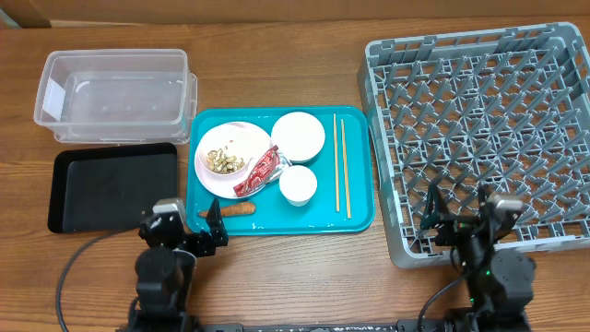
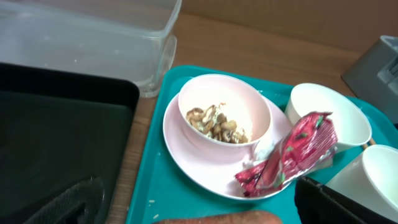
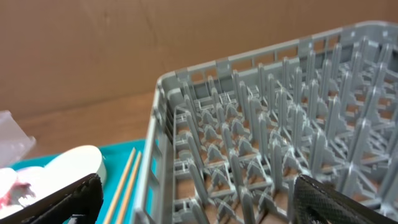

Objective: Sort waste into correct bins and load items into the dishwasher
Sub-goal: 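Reach the left gripper to the red wrapper and grasp it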

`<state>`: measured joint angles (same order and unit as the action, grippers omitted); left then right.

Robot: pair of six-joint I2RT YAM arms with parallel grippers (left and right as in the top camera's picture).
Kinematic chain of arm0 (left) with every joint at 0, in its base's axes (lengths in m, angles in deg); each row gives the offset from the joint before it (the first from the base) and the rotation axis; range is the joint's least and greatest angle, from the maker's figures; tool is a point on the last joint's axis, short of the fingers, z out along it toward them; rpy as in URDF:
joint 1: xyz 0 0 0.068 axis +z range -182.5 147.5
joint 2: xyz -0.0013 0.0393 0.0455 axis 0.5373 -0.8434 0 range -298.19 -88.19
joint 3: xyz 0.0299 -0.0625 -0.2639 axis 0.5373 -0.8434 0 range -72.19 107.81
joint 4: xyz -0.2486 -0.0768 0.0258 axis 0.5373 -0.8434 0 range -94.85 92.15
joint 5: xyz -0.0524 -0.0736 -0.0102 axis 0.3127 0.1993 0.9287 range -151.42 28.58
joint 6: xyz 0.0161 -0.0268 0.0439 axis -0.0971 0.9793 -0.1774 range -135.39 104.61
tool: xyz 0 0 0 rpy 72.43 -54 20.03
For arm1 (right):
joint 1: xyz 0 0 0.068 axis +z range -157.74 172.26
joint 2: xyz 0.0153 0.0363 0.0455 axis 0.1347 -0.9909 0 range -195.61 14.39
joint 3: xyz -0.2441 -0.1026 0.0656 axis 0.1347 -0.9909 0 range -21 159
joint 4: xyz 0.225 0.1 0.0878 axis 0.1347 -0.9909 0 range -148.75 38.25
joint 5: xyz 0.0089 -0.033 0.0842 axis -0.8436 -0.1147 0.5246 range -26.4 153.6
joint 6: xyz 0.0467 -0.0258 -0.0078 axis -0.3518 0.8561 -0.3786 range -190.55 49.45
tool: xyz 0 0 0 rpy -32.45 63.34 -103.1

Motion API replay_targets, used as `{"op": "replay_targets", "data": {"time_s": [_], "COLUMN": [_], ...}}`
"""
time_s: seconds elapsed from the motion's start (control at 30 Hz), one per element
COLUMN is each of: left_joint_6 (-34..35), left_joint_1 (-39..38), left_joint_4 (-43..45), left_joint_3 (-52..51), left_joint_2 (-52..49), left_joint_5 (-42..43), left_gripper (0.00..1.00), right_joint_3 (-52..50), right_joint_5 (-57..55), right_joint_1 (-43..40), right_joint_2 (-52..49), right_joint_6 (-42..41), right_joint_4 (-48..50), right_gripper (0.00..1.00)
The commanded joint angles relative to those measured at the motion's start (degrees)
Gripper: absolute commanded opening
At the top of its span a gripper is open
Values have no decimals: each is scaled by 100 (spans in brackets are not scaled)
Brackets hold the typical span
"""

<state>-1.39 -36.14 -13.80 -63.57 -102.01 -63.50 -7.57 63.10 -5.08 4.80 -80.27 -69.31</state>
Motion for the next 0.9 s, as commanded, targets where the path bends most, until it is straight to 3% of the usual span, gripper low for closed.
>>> {"op": "replay_targets", "data": {"time_s": [0.0, 0.23, 0.4, 0.5, 0.67, 0.87], "left_joint_6": [146, 144, 50, 59, 61, -31], "left_joint_1": [35, 33, 33, 33, -81, -811], "left_joint_4": [-566, -2682, -4642, -4653, -3731, -3108], "left_joint_3": [1255, 3871, 5346, 5412, 5412, 5412], "left_joint_2": [-931, -3101, -4164, -4485, -5198, -6411], "left_joint_5": [101, 758, 717, 656, 1099, 848], "left_gripper": [100, 100, 100, 100, 100, 99], "right_joint_3": [1104, 3289, 3847, 3845, 3845, 3845], "right_joint_5": [-72, 367, 446, 450, 181, 164], "right_joint_1": [7, 7, 7, 7, -101, -208], "right_joint_2": [-1029, -3115, -3803, -3838, -3840, -3840], "right_joint_6": [-81, -76, -79, -74, -79, -79], "right_joint_4": [-385, -2315, -2918, -2949, -3032, -3130], "right_gripper": [100, 100, 100, 100, 100, 100]}}
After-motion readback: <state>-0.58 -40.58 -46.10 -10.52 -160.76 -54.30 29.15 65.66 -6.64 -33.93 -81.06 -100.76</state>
